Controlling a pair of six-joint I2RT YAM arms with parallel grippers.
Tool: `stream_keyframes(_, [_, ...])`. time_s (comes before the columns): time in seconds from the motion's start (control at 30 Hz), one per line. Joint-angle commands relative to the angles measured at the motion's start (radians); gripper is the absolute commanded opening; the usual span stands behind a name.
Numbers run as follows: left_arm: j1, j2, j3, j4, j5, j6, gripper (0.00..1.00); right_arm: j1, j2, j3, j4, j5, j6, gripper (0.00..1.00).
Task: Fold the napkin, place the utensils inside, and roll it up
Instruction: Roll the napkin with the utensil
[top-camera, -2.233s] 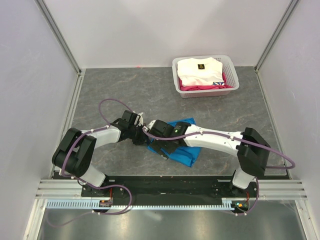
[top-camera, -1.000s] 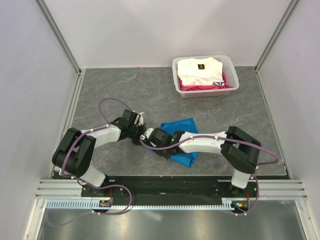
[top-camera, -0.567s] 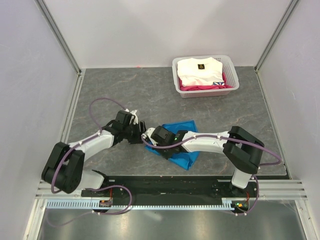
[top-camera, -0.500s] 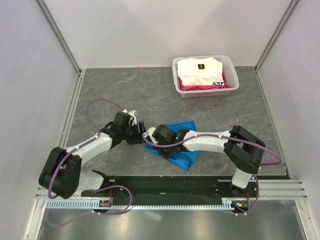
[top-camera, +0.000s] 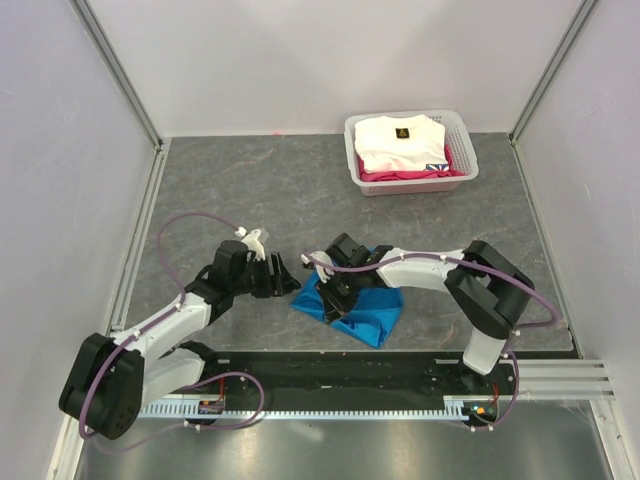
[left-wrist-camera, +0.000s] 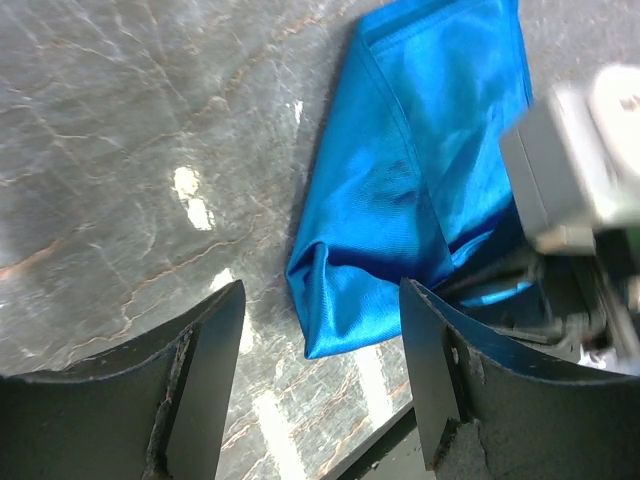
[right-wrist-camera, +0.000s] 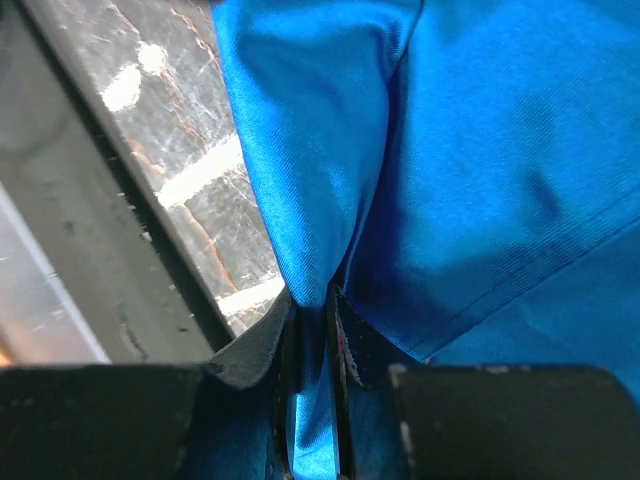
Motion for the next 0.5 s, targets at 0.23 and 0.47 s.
stream_keyframes(0.23, [0.002, -0.011, -0.082, 0.255, 0.130, 0.001, 0.70, -0.134, 0.132, 0.001, 0.051, -0.392, 0.000, 0.19])
stream_keyframes(0.47, [0.002, -0.010, -0.112, 0.248, 0.131, 0.015, 0.70, -0.202, 0.198, 0.009, 0.077, -0.525, -0.003, 0.17])
